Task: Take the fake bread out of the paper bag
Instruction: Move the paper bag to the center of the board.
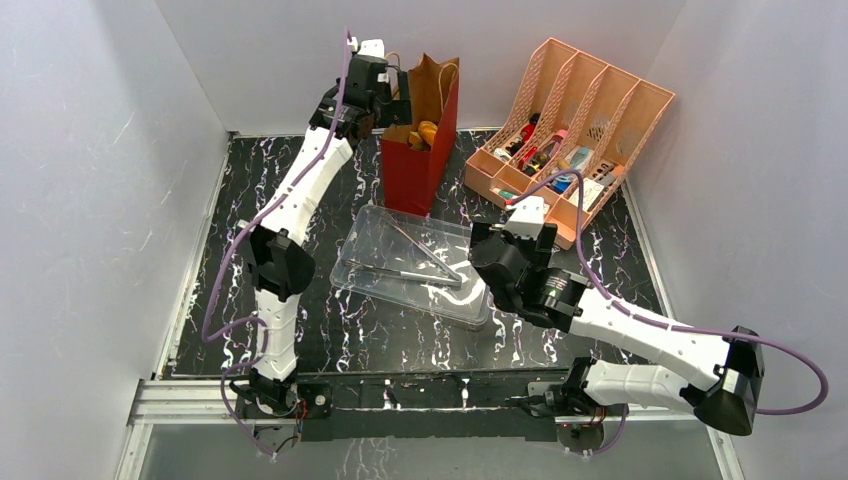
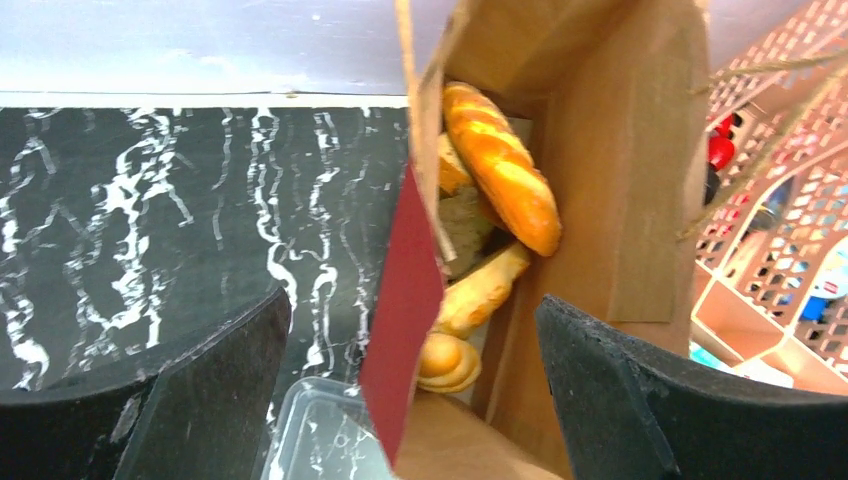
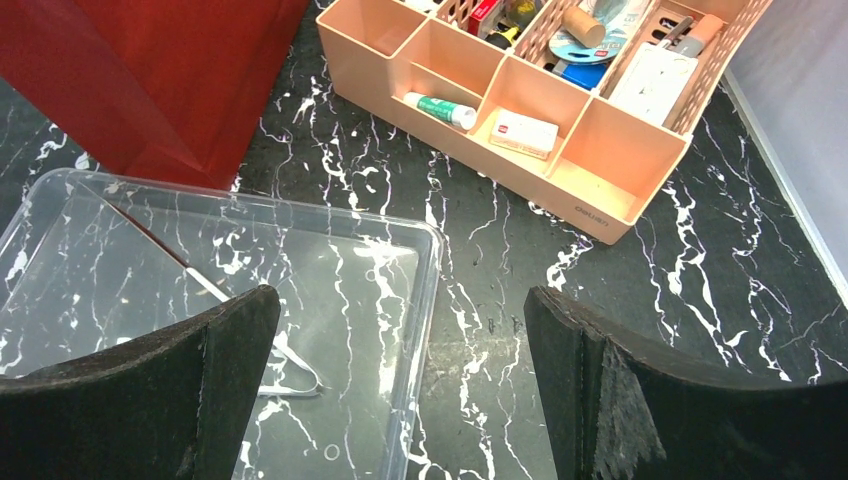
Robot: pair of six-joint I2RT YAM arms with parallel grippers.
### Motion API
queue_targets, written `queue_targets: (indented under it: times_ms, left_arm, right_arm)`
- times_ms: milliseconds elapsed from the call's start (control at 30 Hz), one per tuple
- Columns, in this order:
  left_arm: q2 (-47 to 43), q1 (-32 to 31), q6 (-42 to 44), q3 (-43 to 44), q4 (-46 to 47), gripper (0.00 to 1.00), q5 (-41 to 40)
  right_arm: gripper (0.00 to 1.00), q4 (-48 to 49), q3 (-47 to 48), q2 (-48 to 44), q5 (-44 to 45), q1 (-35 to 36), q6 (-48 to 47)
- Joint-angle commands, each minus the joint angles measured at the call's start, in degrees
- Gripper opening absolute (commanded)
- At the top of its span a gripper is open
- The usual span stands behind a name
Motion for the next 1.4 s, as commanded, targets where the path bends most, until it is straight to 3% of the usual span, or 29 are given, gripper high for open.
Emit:
queue_targets:
  times_ms: [0, 167, 433, 700, 800, 933, 1000, 1367]
  left_arm:
    - [-0.57, -0.59, 1.24, -0.85, 6.96, 0.92, 4.71]
    - [3.63, -0.57, 3.35, 3.47, 5.04, 0.92, 1.55]
    - [7.04, -0.15, 6.75, 2.39, 8.91, 0.93, -1.75]
    - [11.97, 4.31, 5.99, 3.22, 13.56, 0.89, 2.38]
    - [13.37, 5.66, 5.75, 2.93, 15.39, 0.74, 4.55]
    - [13.39, 6.36, 7.3, 1.74, 18.07, 0.3, 4.57]
    - [12.82, 6.44, 7.93, 1.0, 19.27, 0.0, 3.4]
    - [4.75, 7.97, 10.63, -7.78, 28.48, 0.0, -11.18]
  right_arm:
    - [0.93, 4.87, 1.45, 0.75, -0.04, -0.54, -2.14]
    - [0.93, 6.52, 0.69, 1.38, -1.68, -1.36, -3.13]
    - [0.93, 9.29, 0.34, 2.82, -3.93, -2.32, -5.62]
    - [0.93, 11.92, 0.51, 5.36, -6.69, -2.41, -9.83]
    - [0.93, 12.37, 0.59, 6.34, -6.87, -2.49, -11.08]
    - [0.93, 12.77, 0.11, 7.11, -7.29, -2.54, -11.42]
    - [0.93, 13.03, -0.19, 7.42, -7.82, -2.57, -11.41]
    - [0.92, 13.39, -1.59, 5.48, -10.99, -2.61, -11.69]
